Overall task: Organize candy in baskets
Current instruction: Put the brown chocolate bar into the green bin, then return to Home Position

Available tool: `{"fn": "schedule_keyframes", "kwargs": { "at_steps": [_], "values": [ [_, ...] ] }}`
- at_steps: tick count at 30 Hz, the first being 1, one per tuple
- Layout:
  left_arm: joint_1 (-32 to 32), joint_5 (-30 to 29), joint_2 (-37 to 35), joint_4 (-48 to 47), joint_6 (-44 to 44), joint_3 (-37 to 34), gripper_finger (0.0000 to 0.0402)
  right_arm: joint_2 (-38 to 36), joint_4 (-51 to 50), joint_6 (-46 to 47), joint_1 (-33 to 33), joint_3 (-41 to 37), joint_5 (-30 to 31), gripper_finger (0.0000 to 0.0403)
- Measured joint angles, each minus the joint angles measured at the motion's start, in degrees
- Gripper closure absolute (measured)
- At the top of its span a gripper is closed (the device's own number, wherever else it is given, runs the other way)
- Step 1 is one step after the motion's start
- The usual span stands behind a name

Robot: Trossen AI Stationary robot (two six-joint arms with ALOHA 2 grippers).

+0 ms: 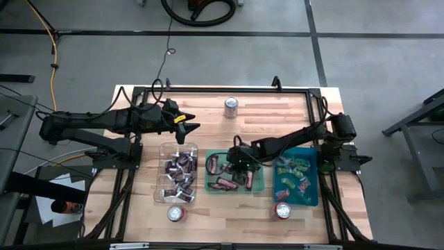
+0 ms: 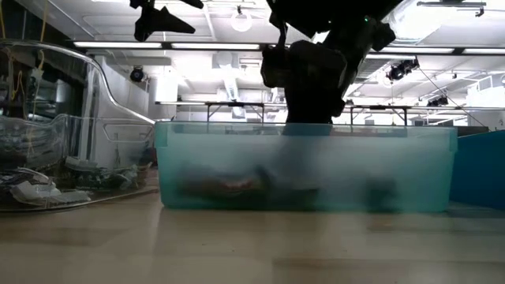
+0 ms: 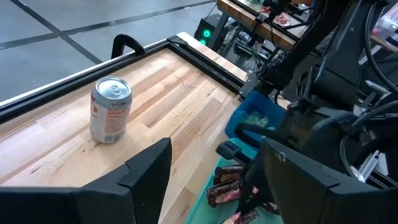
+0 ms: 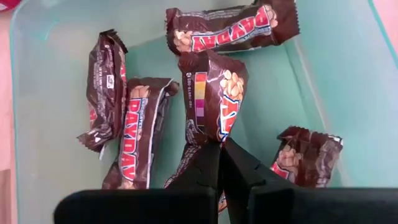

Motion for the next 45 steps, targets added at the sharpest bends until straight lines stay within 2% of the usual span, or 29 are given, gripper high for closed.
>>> {"fn": "schedule_keyframes", "kwargs": {
  "at_steps": [5,10,18,22,27,30,33,40,45],
  "values": [
    [0.0,-0.01,0.01,0.05,0.04,0.0,0.0167,0.11,-0.29,-0.33,0.28,0.0,0.68,0.0403],
    [0.08,-0.01,0.01,0.07,0.09,0.0,0.0167,1.49,0.25,-3.2,1.5,0.02,6.88,0.0398],
    [0.11,-0.23,-0.01,0.33,0.11,0.0,0.0167,4.87,1.63,-3.33,1.59,0.2,7.81,0.0371],
    [0.11,-0.25,-0.01,0.34,0.05,0.0,0.0167,4.57,1.54,-2.98,1.55,0.17,6.6,0.0331],
    [0.11,-0.25,-0.01,0.35,0.09,0.0,0.0167,3.3,0.46,-0.72,1.54,0.03,5.03,0.0254],
    [0.11,-0.25,-0.01,0.35,0.2,0.0,0.0167,0.9,-1.33,-2.01,1.59,-0.02,4.06,0.0213],
    [0.11,-0.25,-0.01,0.41,0.2,0.0,0.0167,-2.46,-4.25,-4.62,1.48,0.0,2.96,0.019],
    [0.11,-0.21,-0.01,0.68,0.18,0.0,0.0167,-11.79,-14.4,-6.46,-0.5,0.0,4.69,0.0183],
    [0.12,-0.17,-0.01,2.62,0.04,0.02,0.0167,-21.87,-23.8,-7.39,-0.84,-1.98,12.09,0.0182]
  ]
}}
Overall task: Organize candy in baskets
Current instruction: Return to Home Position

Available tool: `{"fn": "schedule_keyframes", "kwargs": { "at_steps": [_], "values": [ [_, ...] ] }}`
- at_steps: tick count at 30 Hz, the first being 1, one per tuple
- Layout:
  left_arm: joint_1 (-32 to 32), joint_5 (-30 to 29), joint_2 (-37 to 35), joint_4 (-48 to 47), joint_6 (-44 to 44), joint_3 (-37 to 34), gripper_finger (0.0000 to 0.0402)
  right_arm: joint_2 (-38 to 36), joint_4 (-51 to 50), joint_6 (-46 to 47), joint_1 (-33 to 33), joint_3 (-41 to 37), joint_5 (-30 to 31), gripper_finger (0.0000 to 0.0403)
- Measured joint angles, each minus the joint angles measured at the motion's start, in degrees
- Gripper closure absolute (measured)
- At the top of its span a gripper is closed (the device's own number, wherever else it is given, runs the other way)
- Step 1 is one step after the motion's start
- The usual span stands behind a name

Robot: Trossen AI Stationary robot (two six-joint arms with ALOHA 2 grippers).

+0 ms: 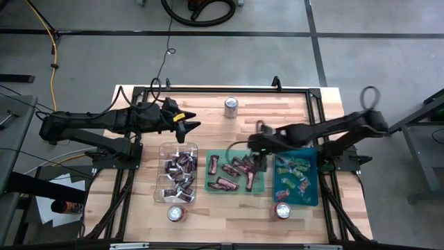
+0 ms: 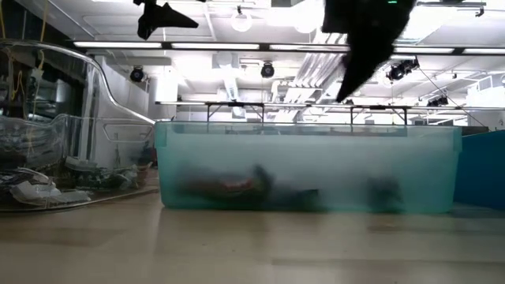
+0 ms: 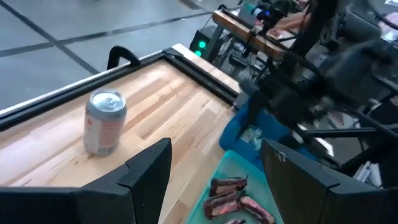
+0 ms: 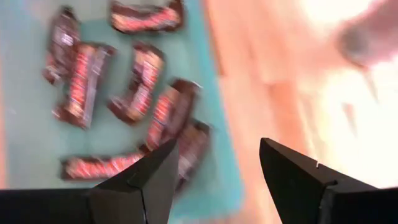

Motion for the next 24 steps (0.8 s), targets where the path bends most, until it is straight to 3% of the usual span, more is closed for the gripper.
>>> {"fn": "schedule_keyframes", "kwargs": {
  "at_steps": [3,8,11,13,16,21,24],
  "values": [
    [0.01,1.91,0.0,0.76,0.5,0.0,0.0167,-8.13,-2.8,3.92,-0.69,-5.48,2.02,0.0183],
    [-0.52,5.41,-1.59,1.05,5.16,0.0,0.0169,-23.39,-5.73,19.04,-1.4,-17.12,2.75,0.0202],
    [-2.08,6.26,-4.44,1.92,11.18,0.0,0.0187,-31.47,-4.7,28.48,-1.03,-22.26,2.94,0.0254],
    [-2.92,5.02,-7.66,2.54,13.75,-0.96,0.0212,-35.67,-3.14,32.75,-0.73,-24.25,3.02,0.0311],
    [-3.61,1.14,-15.04,6.17,14.78,-7.31,0.0268,-39.4,0.15,35.22,-0.59,-24.92,3.04,0.0387],
    [-3.92,0.4,-29.68,19.11,11.1,-24.88,0.0383,-40.28,4.03,32.06,-0.66,-23.06,5.4,0.0397],
    [-3.81,0.02,-37.37,29.72,9.66,-34.83,0.0389,-39.45,4.26,23.7,-0.66,-22.16,4.61,0.0396]
  ]
}}
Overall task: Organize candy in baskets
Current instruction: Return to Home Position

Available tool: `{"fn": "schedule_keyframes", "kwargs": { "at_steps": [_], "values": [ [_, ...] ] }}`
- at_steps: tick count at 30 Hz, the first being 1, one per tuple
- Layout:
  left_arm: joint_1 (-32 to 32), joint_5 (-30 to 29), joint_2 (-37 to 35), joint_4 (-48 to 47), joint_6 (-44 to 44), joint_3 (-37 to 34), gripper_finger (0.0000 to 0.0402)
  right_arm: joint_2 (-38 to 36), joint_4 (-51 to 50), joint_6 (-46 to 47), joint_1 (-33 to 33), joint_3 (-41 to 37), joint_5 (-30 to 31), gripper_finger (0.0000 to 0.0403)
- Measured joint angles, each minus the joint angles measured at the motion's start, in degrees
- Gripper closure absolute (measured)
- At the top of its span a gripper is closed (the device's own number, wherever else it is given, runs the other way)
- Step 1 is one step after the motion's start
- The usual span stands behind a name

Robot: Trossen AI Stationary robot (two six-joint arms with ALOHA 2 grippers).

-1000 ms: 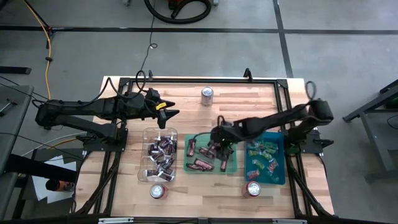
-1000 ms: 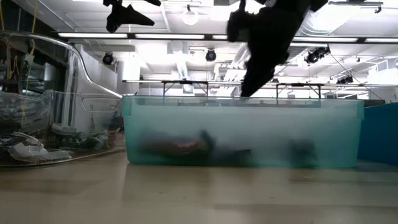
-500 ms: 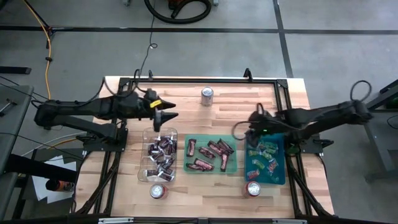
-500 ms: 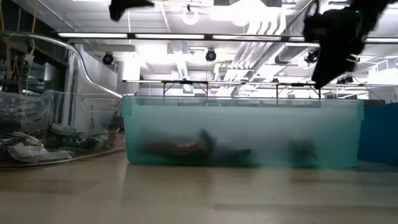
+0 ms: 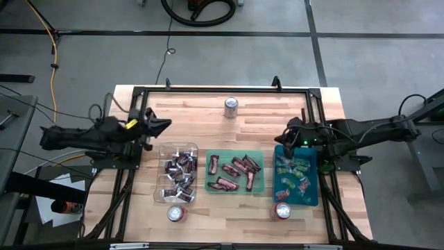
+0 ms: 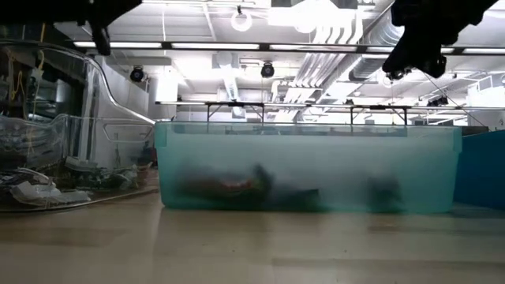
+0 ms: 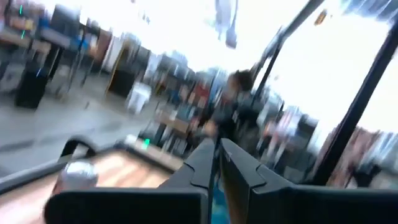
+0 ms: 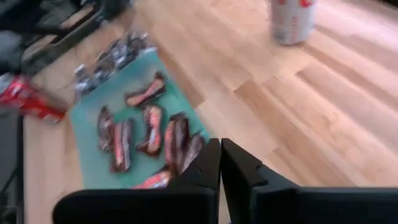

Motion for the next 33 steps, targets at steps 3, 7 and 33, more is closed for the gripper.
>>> {"fn": "schedule_keyframes", "kwargs": {
  "at_steps": [3,7,33],
  "values": [
    [0.07,-0.08,-6.12,8.52,0.11,-7.44,0.0396,0.56,0.18,-0.54,-0.11,1.43,-1.79,0.0393],
    [0.07,-0.28,-12.84,12.63,-0.2,-13.59,0.04,0.53,0.1,-0.4,-0.11,3.25,-1.79,0.0401],
    [0.09,0.38,-17.19,2.32,-3.12,-15.73,0.0401,-34.24,36.84,-12.82,6.1,-30.21,-3.91,0.0403]
  ]
}}
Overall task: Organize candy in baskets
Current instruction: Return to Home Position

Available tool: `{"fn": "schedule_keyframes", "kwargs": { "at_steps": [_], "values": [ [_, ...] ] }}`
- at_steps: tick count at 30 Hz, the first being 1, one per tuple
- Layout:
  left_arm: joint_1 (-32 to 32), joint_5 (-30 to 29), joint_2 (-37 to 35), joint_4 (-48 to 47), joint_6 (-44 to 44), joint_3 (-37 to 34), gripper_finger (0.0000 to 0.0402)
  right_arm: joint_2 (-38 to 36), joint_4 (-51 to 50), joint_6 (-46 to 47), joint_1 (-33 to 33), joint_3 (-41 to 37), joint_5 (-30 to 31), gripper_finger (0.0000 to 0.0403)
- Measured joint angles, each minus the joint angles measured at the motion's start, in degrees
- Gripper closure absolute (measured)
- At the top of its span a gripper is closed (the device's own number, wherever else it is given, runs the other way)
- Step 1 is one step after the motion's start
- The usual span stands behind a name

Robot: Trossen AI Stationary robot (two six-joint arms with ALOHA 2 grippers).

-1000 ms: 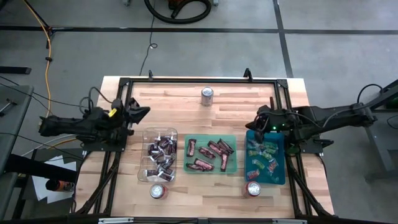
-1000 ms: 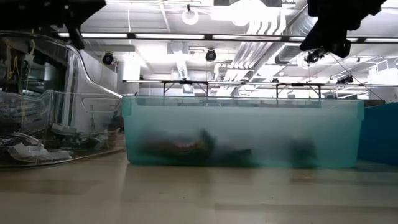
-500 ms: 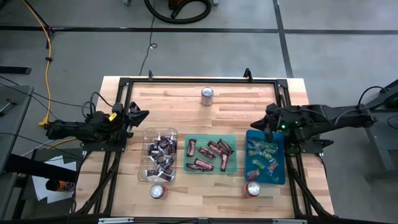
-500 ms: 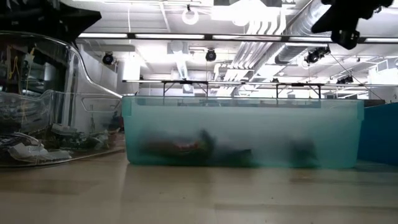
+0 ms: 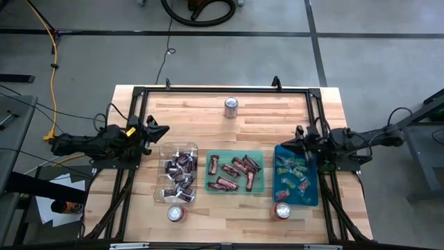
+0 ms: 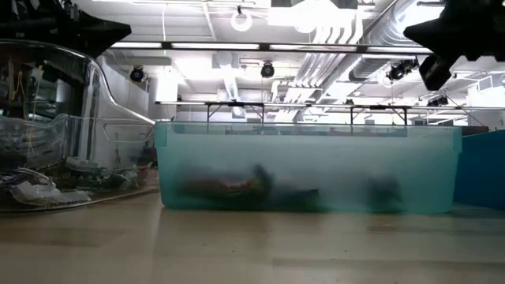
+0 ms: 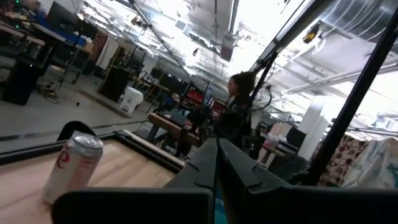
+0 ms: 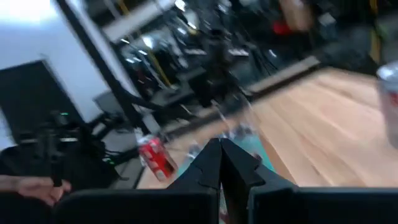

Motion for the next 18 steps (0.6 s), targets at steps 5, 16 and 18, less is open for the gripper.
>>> {"fn": "schedule_keyframes", "kwargs": {
  "at_steps": [5,16,18],
  "values": [
    [0.0,0.0,-0.01,0.1,0.0,0.0,0.0401,-4.29,6.45,-4.99,-0.04,-5.69,-3.66,0.0403],
    [0.0,-0.07,-0.01,-0.05,0.06,0.0,0.0401,-8.42,-3.35,-12.93,-0.04,-6.43,-7.9,0.0403],
    [0.0,-0.15,-0.01,-0.12,-0.07,0.0,0.0401,-8.34,-4.63,-12.14,-0.07,-6.43,-7.19,0.0403]
  ]
}}
